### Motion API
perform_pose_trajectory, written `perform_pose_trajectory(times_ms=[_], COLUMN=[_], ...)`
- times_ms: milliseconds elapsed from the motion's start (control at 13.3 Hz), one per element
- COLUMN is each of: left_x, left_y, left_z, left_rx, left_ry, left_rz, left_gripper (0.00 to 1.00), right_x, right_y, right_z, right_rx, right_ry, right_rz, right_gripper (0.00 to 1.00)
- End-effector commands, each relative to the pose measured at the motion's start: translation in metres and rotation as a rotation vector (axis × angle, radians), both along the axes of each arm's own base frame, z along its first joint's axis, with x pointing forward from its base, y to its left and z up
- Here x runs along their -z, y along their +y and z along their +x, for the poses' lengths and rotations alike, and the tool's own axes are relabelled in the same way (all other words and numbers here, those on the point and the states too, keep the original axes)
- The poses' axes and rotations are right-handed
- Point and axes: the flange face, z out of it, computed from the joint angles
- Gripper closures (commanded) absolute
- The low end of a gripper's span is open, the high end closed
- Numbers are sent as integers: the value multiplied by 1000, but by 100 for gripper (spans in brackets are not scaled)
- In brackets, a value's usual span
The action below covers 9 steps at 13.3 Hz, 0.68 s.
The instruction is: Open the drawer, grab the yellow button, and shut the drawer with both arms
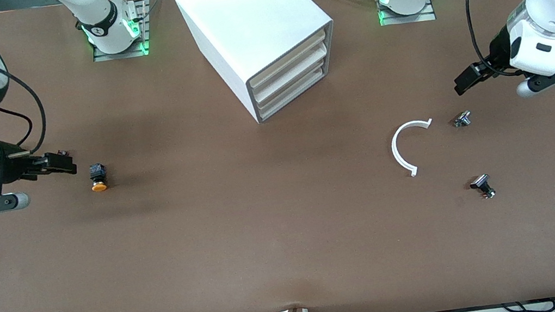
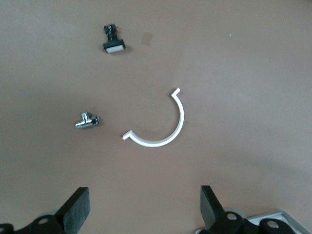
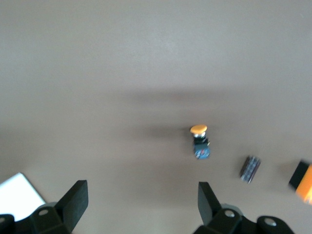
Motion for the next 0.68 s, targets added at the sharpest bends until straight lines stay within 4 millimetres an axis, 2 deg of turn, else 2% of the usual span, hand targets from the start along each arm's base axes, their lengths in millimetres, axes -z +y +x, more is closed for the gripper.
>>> perform_pose_trajectory(times_ms=[0,75,151,226,453,603], left_x=[-13,-24,-28,-29,-34,-33], left_y=[1,0,-10,-5,21,42], left_z=[-8,-6,-6,-5,3,5], left_rx=[38,60,113,141,327,342], left_ry=[4,-25,-35,-39,-81,-78], left_rz=[26,33,31,46,80,69], left_gripper=[0,0,0,0,0,0], right_x=[-25,-30,-31,-34,-45,-56], right_y=[29,26,20,3,-59,-84], right_z=[-5,-7,-6,-5,-6,-13], right_rx=[124,118,115,133,159,139], right_ry=[22,28,17,6,-19,-28], right_rz=[-15,-47,-78,-103,-165,-153], right_gripper=[0,0,0,0,0,0])
